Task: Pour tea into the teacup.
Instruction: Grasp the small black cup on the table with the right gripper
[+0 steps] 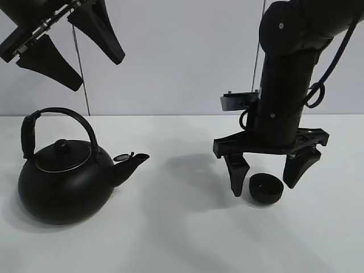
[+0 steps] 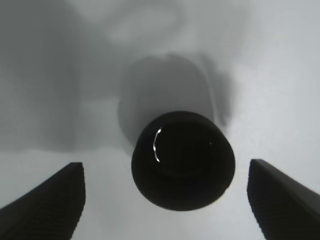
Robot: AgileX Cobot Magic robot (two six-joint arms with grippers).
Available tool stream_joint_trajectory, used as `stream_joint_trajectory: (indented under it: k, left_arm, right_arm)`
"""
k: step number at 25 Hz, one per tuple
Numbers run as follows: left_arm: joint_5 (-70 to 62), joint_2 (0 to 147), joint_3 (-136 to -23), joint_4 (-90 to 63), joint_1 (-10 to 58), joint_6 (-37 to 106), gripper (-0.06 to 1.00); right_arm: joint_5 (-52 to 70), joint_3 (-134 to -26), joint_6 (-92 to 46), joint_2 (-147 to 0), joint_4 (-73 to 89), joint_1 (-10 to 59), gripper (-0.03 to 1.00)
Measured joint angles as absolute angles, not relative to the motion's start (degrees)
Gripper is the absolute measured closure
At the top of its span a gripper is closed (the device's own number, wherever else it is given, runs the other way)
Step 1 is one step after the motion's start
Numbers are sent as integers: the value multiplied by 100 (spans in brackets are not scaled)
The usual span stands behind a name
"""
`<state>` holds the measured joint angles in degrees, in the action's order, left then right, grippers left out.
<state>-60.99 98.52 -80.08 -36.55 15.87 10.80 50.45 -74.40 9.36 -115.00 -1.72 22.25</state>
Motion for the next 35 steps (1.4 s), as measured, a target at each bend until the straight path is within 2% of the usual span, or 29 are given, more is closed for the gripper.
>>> stream_joint_trajectory:
  k: [15, 21, 35]
  left_arm:
    - [-6086, 9852, -8008, -3655, 1587, 1084, 41]
    - [-6086, 9852, -8008, -3655, 1587, 1084, 41]
    - [-6084, 9852, -8008, -3655, 1587, 1084, 41]
  right_arm:
    - [4823, -7444, 827, -11621, 101, 1965, 36]
    - [4823, -7444, 788, -11621, 89, 1965, 40]
    - [4751, -7444, 788, -11663, 45, 1965, 40]
